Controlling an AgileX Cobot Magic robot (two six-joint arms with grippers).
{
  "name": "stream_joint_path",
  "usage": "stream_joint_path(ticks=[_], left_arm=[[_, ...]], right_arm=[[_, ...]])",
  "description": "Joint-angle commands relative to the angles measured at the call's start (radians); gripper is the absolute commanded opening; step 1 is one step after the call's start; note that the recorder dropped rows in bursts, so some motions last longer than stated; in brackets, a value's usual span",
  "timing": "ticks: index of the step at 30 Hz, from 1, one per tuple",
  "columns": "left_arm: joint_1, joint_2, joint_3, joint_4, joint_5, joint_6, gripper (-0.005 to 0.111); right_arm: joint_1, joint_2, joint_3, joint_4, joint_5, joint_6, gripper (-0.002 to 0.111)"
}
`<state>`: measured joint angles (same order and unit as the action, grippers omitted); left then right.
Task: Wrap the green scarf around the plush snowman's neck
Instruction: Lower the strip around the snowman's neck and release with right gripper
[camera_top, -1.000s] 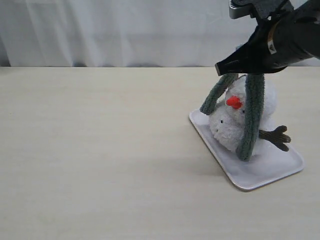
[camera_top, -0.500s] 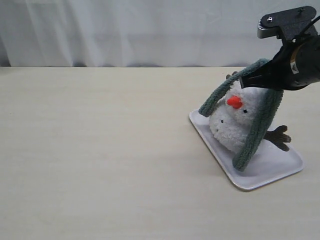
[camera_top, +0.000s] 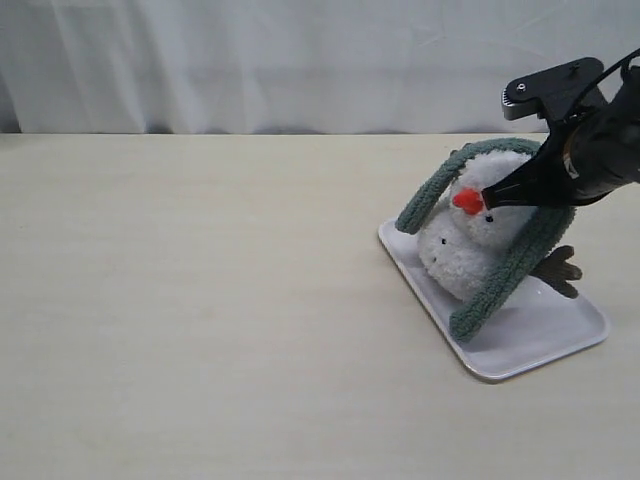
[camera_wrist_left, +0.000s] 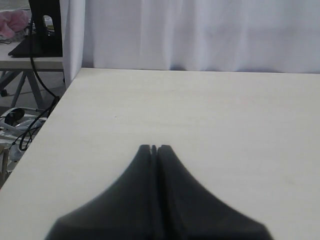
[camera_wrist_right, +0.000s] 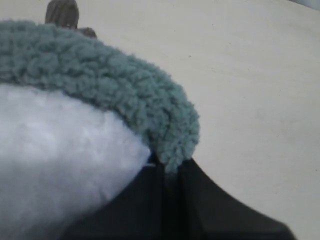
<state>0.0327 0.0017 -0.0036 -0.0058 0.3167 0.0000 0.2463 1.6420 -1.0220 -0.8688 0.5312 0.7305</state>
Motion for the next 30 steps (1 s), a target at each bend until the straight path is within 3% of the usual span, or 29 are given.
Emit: stream_joint_path(ticks=[1,11,18,21,30], left_arm=[[0.001,-0.002,0.004,-0.004,-0.009,0.0,0.0],[0.001,-0.002,0.004,-0.004,-0.009,0.0,0.0],[0.001,-0.002,0.004,-0.004,-0.009,0.0,0.0],[0.001,-0.002,0.004,-0.004,-0.009,0.0,0.0],[0.001,-0.002,0.004,-0.004,-0.009,0.0,0.0]], right_arm=[[-0.005,0.024,0.005,-0.058,-0.007,0.044,0.004],[-0.005,0.024,0.005,-0.097,-0.01,0.076,0.008],[-0.003,-0.029,-0.001,-0.083,-0.009,0.096,0.039],[0.0,-0.072,-0.001,-0.065,-0.006,0.094,0.046],[0.0,-0.209,-0.001,0.002,-0.029,0.072,0.047]])
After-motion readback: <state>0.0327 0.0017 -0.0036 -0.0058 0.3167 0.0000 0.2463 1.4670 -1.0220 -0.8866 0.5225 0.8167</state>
